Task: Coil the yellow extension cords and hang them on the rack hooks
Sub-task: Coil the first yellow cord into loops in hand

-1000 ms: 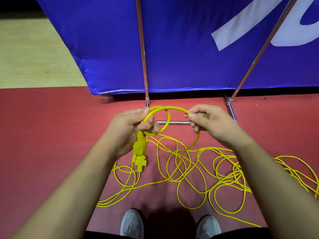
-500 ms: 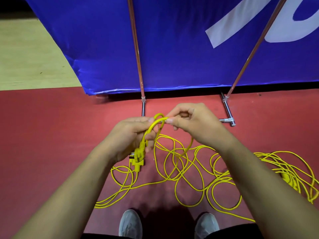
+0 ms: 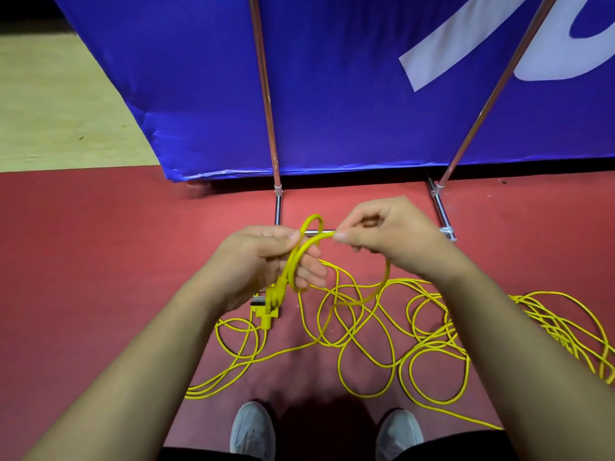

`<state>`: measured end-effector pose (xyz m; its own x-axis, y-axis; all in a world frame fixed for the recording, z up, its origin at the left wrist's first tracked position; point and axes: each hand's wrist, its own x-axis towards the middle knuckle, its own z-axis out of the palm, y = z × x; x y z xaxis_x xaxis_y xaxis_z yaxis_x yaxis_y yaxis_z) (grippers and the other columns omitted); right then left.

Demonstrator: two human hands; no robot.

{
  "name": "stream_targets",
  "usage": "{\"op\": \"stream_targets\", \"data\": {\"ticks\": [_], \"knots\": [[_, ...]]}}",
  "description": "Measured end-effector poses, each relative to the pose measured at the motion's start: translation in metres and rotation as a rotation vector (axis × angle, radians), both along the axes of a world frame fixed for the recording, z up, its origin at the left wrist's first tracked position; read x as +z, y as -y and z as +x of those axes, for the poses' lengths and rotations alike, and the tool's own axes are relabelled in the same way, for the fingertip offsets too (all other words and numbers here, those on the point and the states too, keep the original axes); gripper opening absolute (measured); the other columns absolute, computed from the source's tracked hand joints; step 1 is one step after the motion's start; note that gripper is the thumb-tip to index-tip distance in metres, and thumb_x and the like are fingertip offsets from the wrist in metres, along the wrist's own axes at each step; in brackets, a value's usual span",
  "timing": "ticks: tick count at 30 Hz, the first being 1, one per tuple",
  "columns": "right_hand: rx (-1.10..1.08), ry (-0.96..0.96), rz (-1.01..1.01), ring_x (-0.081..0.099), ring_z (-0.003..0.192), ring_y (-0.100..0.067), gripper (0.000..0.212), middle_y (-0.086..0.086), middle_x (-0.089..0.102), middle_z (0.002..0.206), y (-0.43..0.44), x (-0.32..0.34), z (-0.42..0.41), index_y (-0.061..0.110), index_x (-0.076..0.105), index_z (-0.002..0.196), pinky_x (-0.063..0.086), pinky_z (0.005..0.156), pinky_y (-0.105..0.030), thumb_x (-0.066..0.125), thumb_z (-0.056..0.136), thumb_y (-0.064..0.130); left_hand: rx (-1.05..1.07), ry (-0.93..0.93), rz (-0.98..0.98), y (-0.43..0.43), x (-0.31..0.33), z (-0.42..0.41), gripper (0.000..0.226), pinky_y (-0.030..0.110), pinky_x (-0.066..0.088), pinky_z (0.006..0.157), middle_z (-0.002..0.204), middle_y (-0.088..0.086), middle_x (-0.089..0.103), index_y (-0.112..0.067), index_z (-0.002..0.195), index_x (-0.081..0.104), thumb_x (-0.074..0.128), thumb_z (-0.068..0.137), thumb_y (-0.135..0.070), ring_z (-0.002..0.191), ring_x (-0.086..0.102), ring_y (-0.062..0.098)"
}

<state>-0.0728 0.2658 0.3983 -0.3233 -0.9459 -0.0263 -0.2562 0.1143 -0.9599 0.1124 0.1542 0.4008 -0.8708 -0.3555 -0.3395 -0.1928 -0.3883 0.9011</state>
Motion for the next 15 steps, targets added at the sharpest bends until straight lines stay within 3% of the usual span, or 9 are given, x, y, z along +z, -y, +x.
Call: {"op": "stream_targets", "data": {"ticks": [3,7,9,11,13,15], "knots": [[0.066,-0.112,-0.016,0.051,0.057,-0.007,0.009,0.000,0.060,0.058,0.005,0.001,0.018,0.004,0.072,0.076,0.041,0.055,-0.024,0.078,0.078,0.010,-0.012,0.009,-0.059,-0.004,-0.004,-0.003,0.030,0.027,0.045,0.047,0.061,0.018,0.062,0.006,0.086,0.062,0.045,0.087,-0.018,0.048,0.060,0.028],[0.075,-0.052,0.020,0.051,0.055,-0.015,0.017,-0.014,0.057,0.060,0.004,-0.003,0.012,0.005,0.069,0.083,0.046,0.056,-0.031,0.072,0.086,0.021,0.069,-0.044,-0.003,-0.001,0.002,-0.001,0.028,0.020,0.034,0.040,0.051,0.003,0.037,0.001,0.079,0.061,0.045,0.088,-0.020,0.038,0.038,0.017],[0.143,-0.109,0.128,0.061,0.063,-0.018,0.024,-0.014,0.066,0.067,-0.001,-0.011,-0.001,0.005,0.067,0.085,0.052,0.071,-0.041,0.063,0.093,0.028,0.144,-0.090,0.056,0.004,0.005,0.002,0.027,0.020,0.031,0.042,0.048,0.000,0.034,-0.001,0.076,0.060,0.045,0.088,-0.020,0.039,0.033,0.015],[0.150,-0.103,0.171,0.063,0.068,-0.016,0.020,-0.010,0.066,0.069,-0.006,-0.020,-0.010,0.007,0.066,0.086,0.051,0.075,-0.041,0.059,0.096,0.023,0.163,-0.075,0.061,0.010,0.007,0.005,0.027,0.020,0.031,0.041,0.048,0.000,0.035,0.000,0.077,0.059,0.044,0.088,-0.019,0.038,0.035,0.015],[0.074,-0.009,0.134,0.055,0.061,-0.016,0.010,-0.008,0.058,0.065,-0.007,-0.023,-0.014,0.009,0.065,0.086,0.047,0.062,-0.034,0.061,0.094,0.014,0.112,0.019,0.014,0.013,0.007,0.009,0.027,0.017,0.035,0.038,0.048,0.005,0.042,0.003,0.080,0.058,0.042,0.092,-0.015,0.037,0.048,0.021],[-0.013,-0.002,0.062,0.046,0.056,-0.012,0.006,-0.003,0.052,0.060,-0.005,-0.019,-0.016,0.012,0.068,0.084,0.038,0.053,-0.024,0.067,0.089,0.011,0.026,0.130,0.009,0.009,0.006,0.010,0.027,0.024,0.048,0.038,0.052,0.016,0.056,0.009,0.084,0.060,0.038,0.093,-0.005,0.047,0.064,0.030]]}}
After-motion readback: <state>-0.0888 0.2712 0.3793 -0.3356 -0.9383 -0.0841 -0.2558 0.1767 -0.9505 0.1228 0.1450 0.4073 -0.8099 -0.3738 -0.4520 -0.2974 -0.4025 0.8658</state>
